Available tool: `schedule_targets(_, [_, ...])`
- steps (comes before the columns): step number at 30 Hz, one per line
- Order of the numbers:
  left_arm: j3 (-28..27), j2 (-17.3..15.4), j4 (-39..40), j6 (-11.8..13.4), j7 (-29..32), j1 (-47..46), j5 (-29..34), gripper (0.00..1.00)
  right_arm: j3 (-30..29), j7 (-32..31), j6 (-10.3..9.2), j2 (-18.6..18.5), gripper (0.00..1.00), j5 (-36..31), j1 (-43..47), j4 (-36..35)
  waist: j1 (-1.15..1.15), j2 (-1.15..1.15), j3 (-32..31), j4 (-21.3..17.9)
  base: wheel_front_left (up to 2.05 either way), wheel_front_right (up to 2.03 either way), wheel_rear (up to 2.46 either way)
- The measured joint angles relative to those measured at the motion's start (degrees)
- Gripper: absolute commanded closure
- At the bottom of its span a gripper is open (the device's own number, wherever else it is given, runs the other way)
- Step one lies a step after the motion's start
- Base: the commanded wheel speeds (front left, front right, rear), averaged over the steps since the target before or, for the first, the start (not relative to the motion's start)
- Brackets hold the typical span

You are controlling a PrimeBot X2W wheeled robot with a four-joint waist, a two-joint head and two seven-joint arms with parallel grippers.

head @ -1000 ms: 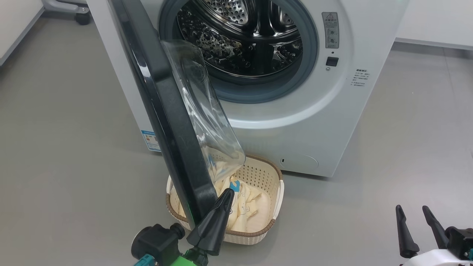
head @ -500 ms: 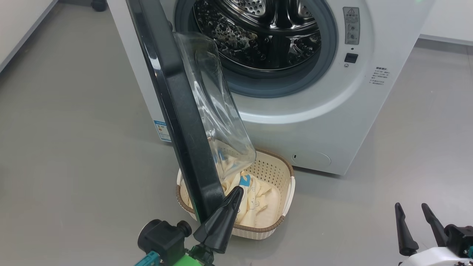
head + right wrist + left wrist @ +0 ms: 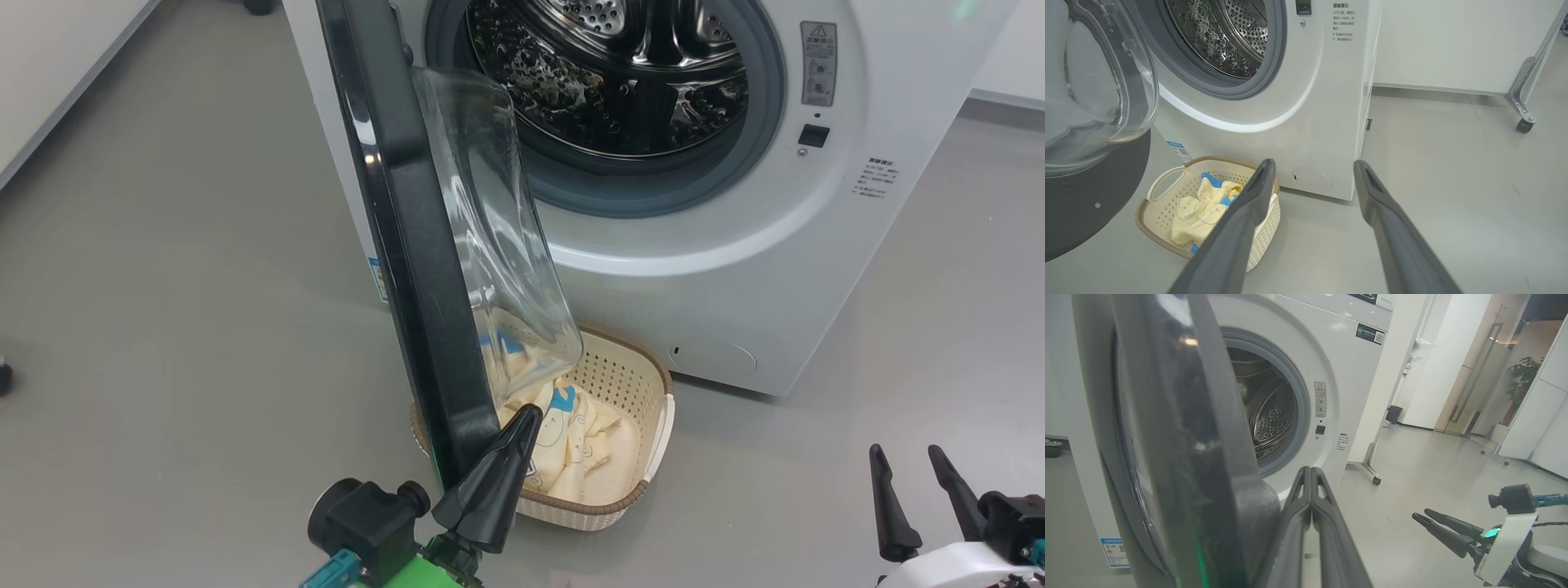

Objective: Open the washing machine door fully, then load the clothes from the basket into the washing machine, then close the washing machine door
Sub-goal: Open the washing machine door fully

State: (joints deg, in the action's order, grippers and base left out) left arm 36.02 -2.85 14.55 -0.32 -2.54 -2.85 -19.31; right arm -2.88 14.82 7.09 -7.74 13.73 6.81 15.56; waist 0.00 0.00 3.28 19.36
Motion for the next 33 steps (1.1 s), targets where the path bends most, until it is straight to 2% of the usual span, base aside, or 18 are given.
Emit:
schedule_targets(13, [0.9,0.0,-1.0,0.6,1.3,-0.7,0.3,1.00,1.6,0.0,0.00,0.0,0.00,0.3,0.1,1.2,0.00,0.00,-1.9,2.7,0.00,0.00,0.00])
schedule_targets(19, [0.4,0.0,-0.9,1.7,1.6,-0.7,0.5,1.00,2.0,0.0,-0.01,0.1,0.00,0.3,0.2,1.2,0.00,0.00,-2.5,4.1,0.00,0.00,0.00])
schedule_targets(33, [-0.2,-0.1,-0.2,2.3,2.5,-0.8,1.2,1.00,0.8,0.0,0.00,0.5,0.00,0.5,0.3,1.2,0.00,0.00,-2.1,4.2,0.00,0.00,0.00])
